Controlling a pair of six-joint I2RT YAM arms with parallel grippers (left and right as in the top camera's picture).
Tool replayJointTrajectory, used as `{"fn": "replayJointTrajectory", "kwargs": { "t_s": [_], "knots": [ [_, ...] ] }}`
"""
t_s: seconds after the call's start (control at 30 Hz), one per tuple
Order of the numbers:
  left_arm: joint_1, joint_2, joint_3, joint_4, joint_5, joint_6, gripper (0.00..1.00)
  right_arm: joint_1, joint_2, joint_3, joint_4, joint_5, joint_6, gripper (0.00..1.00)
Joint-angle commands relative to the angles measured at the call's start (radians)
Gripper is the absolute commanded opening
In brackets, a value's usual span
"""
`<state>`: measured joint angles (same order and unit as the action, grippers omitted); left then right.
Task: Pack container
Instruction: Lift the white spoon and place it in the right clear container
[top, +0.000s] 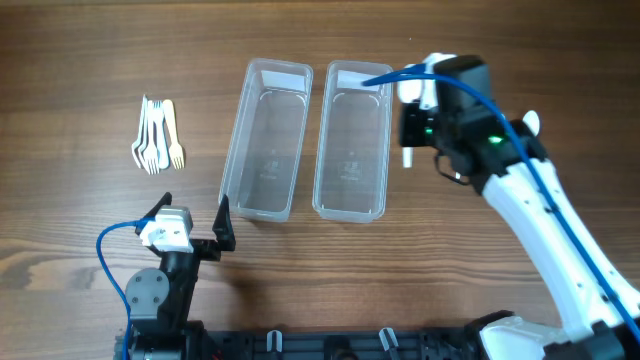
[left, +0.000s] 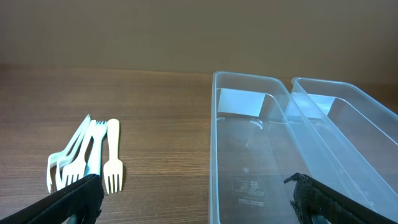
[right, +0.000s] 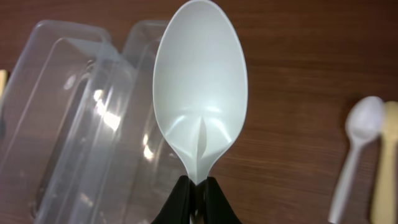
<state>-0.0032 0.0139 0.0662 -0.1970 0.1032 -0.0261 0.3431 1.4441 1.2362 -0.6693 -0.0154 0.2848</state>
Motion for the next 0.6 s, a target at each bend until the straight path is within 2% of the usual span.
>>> {"fn": "replayJointTrajectory", "kwargs": {
  "t_s": [0.0, 0.3, 0.57],
  "knots": [
    [0.006, -0.007, -0.006, 0.003, 0.012, 0.02, 1.0, 0.038, 0.085, -0.002, 0.035, -0.019, 0.084, 0.04],
    [0.006, -0.007, -0.006, 0.003, 0.012, 0.02, 1.0, 0.066, 0.246, -0.001, 0.072, -0.047, 0.085, 0.04],
    [0.006, -0.007, -0.006, 0.003, 0.012, 0.02, 1.0, 0.066, 0.256, 0.0, 0.132, -0.155, 0.089, 0.04]
  ]
}}
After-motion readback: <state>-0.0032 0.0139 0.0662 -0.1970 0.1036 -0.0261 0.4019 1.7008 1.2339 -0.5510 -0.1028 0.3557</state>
